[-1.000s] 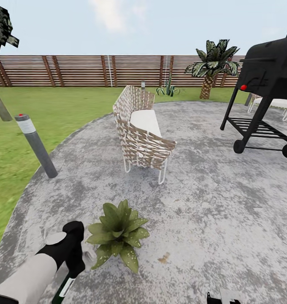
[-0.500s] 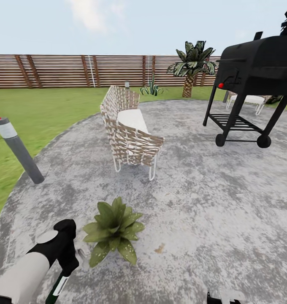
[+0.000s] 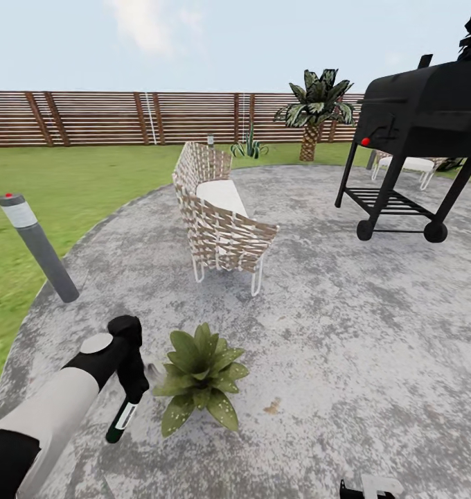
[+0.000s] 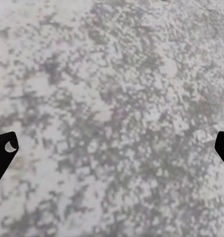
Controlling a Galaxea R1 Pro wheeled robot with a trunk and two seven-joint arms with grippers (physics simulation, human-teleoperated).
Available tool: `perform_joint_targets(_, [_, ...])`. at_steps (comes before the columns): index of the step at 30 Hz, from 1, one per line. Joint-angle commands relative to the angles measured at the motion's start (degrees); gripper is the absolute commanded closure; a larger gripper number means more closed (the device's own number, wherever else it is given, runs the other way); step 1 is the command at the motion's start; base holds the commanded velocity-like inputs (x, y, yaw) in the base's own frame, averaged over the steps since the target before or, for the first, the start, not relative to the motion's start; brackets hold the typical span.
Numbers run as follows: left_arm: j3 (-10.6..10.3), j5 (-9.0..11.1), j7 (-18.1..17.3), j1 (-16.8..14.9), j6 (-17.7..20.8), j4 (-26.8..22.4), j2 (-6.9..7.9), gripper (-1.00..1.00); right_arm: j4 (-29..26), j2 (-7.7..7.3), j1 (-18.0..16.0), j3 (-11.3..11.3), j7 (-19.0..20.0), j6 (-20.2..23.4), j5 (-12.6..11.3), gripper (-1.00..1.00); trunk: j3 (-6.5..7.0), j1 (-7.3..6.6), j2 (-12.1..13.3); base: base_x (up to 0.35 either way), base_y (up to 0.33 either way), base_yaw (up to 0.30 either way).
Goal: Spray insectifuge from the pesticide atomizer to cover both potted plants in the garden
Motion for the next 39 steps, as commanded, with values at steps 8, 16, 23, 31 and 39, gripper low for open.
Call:
perform_joint_targets(8, [-1.48,-0.44,-0.53,-2.97,0.52,0.74,-0.39,1.0,0.05,0.06,-0.04,-0.38,-0.17,-0.2,0.6,-1.0,-0.05,-0.01,-0.02,0.0,0.0,-0.084])
perform_joint_targets(16, [-1.63,-0.59,-0.53,-2.29,0.43,0.96,0.15,1.0,0.05,0.06,-0.04,-0.38,-0.17,-0.2,0.57,-1.0,-0.05,-0.01,-0.02,-0.158,0.159,-0.265])
perform_joint_targets(23, [-1.66,-0.54,-0.53,-2.29,0.58,0.96,-0.09,1.0,0.05,0.15,-0.04,-0.38,-0.25,-0.2,0.52,-1.0,-0.05,-0.01,-0.02,-0.092,0.303,-0.109])
perform_joint_targets(31, [-1.76,-1.54,-0.53,-2.17,0.66,0.96,-0.23,1.0,0.05,0.13,-0.04,-0.38,-0.25,-0.2,0.51,-1.0,-0.05,-0.01,-0.02,0.108,0.292,-0.106])
perform_joint_targets(39, [-1.86,-4.19,-0.53,2.72,1.01,0.92,0.1,1.0,0.02,0.13,-0.04,-0.41,-0.25,-0.2,0.51,-1.0,-0.05,-0.01,-0.02,0.02,0.015,-0.25])
